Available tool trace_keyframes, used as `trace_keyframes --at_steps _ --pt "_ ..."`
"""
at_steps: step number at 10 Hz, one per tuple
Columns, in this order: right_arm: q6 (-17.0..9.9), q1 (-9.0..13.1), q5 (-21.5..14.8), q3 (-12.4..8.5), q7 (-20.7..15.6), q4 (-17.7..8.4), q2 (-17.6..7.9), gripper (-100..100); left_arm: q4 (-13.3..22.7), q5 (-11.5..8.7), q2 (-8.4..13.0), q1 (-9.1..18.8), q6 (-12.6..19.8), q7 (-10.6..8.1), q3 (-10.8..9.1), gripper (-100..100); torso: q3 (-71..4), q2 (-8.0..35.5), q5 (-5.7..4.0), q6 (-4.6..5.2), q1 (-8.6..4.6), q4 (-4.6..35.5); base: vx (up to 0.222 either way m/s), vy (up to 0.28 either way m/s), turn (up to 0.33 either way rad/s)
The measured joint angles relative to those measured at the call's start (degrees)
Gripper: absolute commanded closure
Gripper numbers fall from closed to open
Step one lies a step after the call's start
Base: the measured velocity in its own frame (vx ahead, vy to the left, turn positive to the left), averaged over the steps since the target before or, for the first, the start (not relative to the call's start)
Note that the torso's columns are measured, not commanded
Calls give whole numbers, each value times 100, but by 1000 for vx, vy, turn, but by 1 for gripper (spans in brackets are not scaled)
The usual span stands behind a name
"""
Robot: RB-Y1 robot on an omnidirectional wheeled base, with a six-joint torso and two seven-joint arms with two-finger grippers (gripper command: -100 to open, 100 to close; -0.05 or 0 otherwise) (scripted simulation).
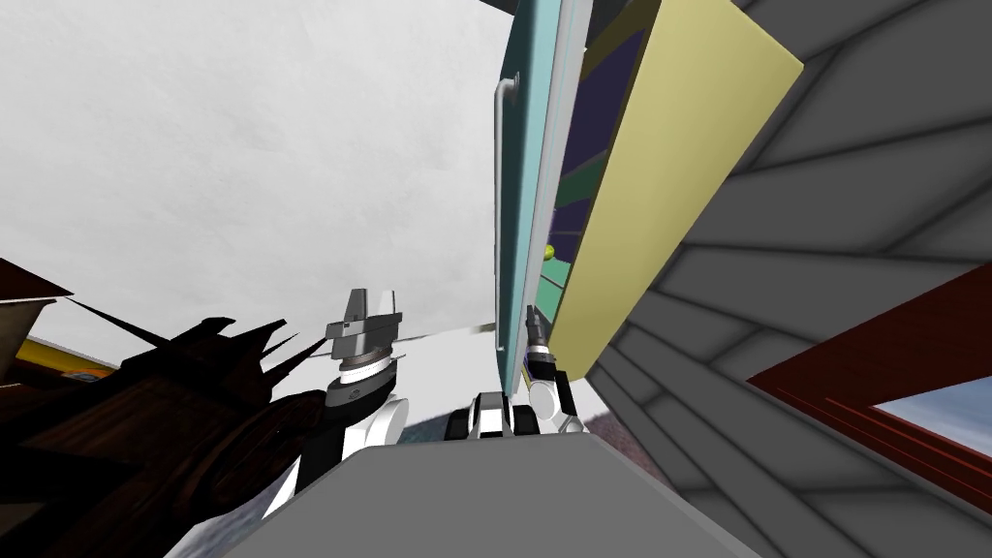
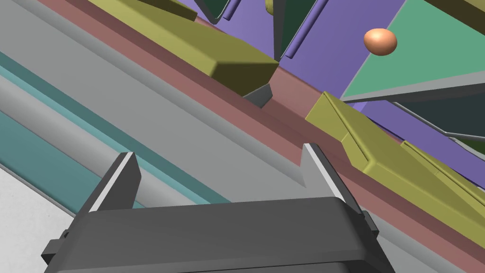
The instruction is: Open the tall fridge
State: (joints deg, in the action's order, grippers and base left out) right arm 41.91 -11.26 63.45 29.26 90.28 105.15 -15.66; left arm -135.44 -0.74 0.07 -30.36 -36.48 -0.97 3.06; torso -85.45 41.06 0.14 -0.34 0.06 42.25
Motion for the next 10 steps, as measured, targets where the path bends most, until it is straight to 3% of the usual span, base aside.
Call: trace_keyframes --at_steps 1,2,5,6,10 --pt "-82 18 36 -18 -68 4 33 -100 0 0 0 0 0 0 0 0 -12 -14 7 -3 7 8 -21 -3 -26" --pt "-93 9 35 -11 -81 13 34 100 0 0 0 0 0 0 0 0 3 3 -2 6 6 -12 -16 0 108" --pt "206 -38 -98 38 183 -49 -107 100 0 0 0 0 0 0 0 0 51 65 -13 20 -4 -11 3 -1 41" --pt "227 -40 -103 41 204 -52 -111 -100 0 0 0 -1 0 0 0 0 72 97 -14 29 -6 -4 -38 20 134" --pt "-39 93 21 -388 504 -600 -506 -100 0 0 -1 2 0 0 1 0 97 137 -13 35 -4 8 -94 58 175"
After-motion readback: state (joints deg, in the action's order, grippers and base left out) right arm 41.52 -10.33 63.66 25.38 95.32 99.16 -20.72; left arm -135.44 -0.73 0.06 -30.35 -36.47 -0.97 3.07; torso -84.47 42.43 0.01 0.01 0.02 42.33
